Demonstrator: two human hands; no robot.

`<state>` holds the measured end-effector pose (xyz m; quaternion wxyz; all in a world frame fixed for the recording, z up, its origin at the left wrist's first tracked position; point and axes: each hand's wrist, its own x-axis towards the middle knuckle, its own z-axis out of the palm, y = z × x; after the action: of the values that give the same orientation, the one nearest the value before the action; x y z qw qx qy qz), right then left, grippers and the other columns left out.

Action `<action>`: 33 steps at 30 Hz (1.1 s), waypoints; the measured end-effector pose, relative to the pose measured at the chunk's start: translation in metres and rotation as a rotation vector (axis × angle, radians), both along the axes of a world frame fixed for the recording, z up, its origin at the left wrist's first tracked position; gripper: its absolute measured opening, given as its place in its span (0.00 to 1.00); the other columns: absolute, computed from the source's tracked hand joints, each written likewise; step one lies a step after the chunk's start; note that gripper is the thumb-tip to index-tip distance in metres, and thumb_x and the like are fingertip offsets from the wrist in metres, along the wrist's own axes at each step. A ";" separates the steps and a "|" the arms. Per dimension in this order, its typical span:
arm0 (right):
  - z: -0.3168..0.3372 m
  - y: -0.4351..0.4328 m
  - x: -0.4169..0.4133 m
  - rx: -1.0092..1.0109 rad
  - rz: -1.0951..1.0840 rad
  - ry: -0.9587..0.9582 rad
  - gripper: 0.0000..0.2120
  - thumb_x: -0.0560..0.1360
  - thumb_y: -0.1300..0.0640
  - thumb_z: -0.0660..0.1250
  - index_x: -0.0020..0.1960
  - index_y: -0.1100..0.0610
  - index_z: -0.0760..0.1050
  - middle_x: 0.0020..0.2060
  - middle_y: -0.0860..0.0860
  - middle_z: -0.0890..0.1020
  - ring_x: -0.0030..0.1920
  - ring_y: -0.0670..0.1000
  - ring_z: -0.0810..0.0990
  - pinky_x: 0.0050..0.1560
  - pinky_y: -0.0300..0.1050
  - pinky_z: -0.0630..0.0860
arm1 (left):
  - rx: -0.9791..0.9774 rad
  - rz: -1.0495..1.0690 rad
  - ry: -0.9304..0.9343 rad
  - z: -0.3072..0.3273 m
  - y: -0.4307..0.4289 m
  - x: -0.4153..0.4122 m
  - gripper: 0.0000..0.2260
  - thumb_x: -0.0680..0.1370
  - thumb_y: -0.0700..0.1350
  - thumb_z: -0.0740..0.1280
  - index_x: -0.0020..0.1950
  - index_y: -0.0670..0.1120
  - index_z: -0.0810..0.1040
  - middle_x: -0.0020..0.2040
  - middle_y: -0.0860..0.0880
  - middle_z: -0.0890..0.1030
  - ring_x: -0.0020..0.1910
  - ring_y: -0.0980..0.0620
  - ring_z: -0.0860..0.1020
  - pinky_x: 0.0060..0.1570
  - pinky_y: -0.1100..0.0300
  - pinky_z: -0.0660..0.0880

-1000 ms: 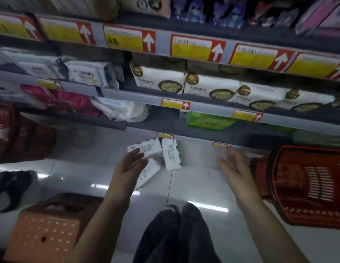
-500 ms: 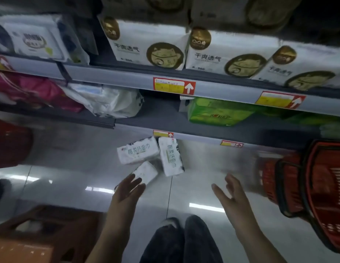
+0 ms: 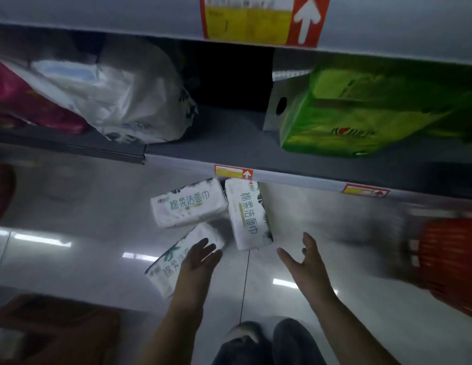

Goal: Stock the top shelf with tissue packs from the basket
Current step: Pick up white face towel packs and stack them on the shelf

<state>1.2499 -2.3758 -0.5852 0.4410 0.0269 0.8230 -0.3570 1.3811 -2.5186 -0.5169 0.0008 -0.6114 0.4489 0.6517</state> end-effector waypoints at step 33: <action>-0.159 -0.037 -0.019 0.218 0.508 0.378 0.53 0.59 0.50 0.80 0.74 0.57 0.52 0.65 0.56 0.63 0.63 0.58 0.62 0.52 0.47 0.69 | 0.035 0.045 0.053 -0.134 0.008 0.009 0.28 0.65 0.55 0.69 0.65 0.55 0.73 0.62 0.54 0.78 0.62 0.54 0.75 0.57 0.56 0.70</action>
<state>1.2308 -2.4124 -0.7442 0.3499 -0.1990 0.9040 -0.1440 1.3898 -2.5108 -0.6511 -0.0153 -0.6038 0.4233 0.6753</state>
